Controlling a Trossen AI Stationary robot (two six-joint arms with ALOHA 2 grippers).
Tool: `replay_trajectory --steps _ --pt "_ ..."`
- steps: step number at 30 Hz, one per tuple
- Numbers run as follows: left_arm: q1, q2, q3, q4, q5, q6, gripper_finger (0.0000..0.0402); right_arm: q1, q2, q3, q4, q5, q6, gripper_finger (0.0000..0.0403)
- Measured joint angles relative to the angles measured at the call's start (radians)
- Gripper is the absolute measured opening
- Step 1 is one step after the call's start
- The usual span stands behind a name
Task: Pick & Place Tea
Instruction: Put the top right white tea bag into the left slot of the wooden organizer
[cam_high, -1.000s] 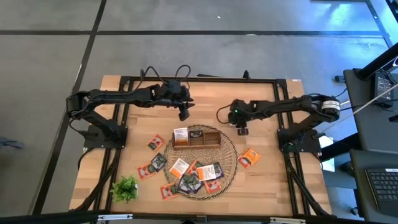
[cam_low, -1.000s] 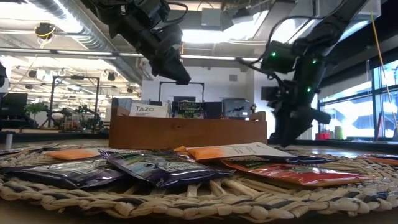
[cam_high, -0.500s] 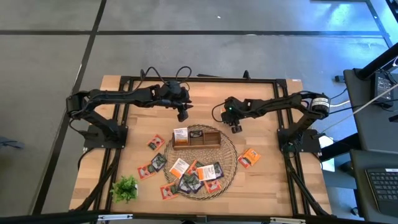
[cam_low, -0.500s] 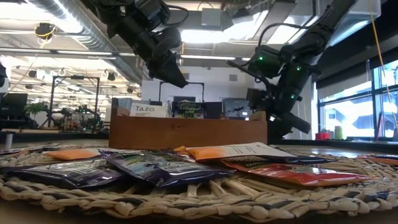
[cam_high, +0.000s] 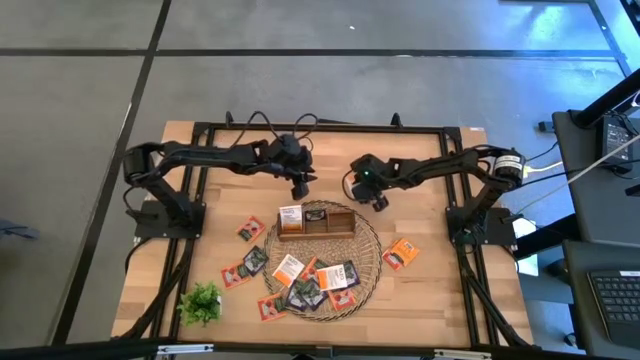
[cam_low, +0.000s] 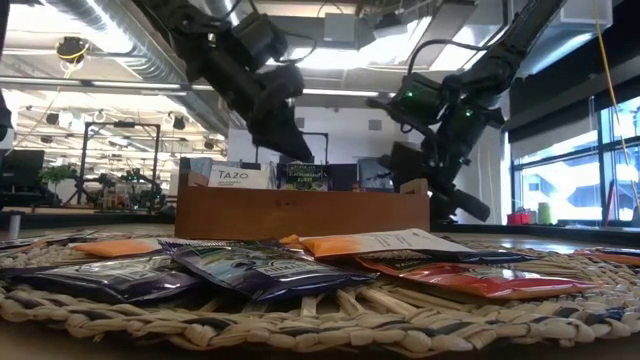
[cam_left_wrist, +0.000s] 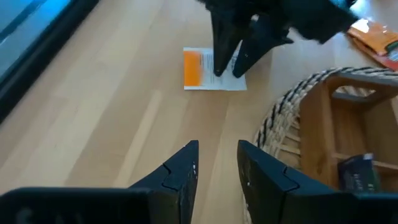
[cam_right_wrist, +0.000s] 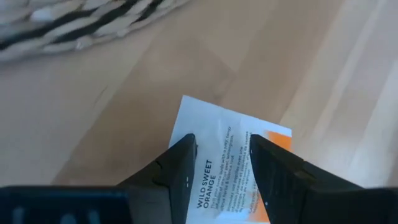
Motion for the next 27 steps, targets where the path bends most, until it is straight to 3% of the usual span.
replay_trajectory --steps 6,13,18,27 --pt "0.0 0.036 0.0 0.018 -0.007 0.0 0.0105 0.056 0.004 -0.001 0.029 0.034 -0.249 0.016" --pt "0.0 0.045 0.0 0.073 -0.024 0.0 0.0109 0.131 0.01 -0.008 0.083 0.152 -0.443 0.016" --pt "0.0 0.045 0.0 0.119 -0.024 0.0 0.0105 0.154 0.015 -0.011 0.181 0.237 -0.433 0.016" --pt "0.0 0.045 0.0 0.126 -0.024 0.0 0.0105 0.162 -0.001 -0.012 0.256 0.271 -0.418 0.016"
